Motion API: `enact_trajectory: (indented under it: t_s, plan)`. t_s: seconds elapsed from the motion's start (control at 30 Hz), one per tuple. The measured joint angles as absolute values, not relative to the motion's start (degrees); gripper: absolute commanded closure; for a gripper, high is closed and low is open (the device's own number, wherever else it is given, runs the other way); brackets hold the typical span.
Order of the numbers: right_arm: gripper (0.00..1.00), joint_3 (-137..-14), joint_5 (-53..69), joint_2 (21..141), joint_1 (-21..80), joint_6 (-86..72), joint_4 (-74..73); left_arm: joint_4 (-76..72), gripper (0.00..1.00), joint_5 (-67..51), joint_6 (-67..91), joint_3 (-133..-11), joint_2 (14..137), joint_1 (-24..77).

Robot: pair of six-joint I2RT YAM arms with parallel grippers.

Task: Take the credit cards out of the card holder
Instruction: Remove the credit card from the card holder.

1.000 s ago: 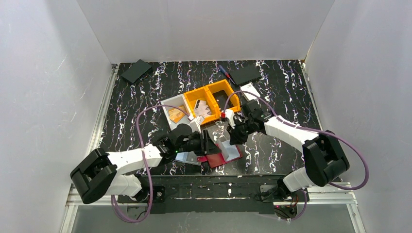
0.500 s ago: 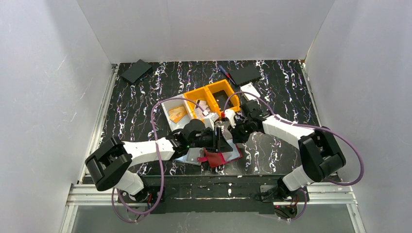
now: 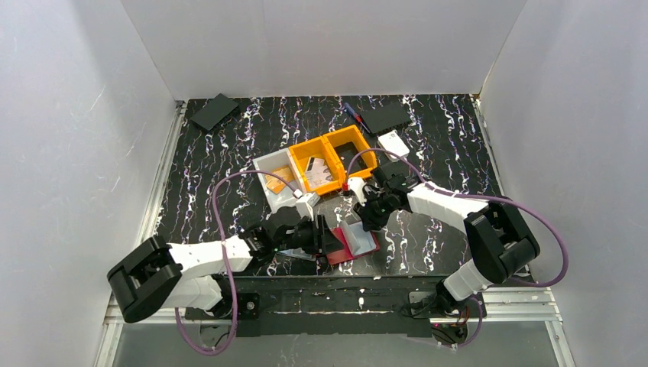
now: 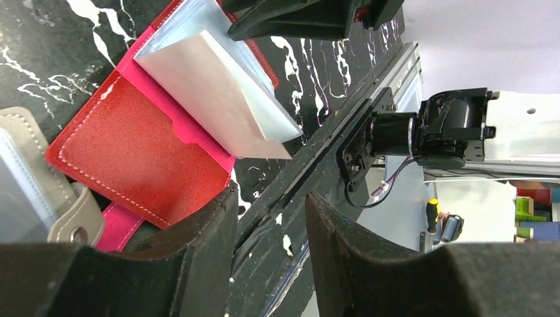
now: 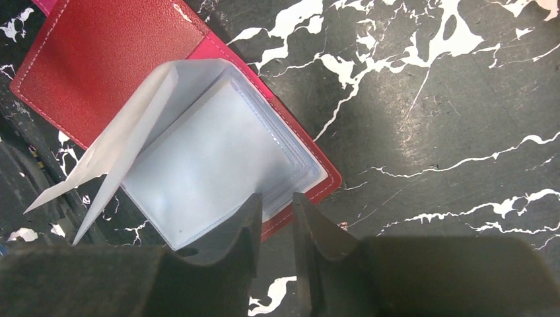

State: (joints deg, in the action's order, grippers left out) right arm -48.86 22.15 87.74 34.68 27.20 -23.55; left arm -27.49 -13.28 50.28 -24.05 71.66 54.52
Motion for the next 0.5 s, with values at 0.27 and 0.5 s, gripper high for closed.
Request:
enact_trajectory:
  t_s: [0.27,0.5]
  plan:
    - [0.57,-48.9,22.3,87.7,35.2,27.2,-23.6,-27.4,0.57,-11.4,51.2,-22.6,69.8,54.5]
    - [0.51,-48.9,23.9,87.6,35.8,27.3,-23.6,-27.5,0.54,-10.9,51.4,-23.0,72.1,54.5]
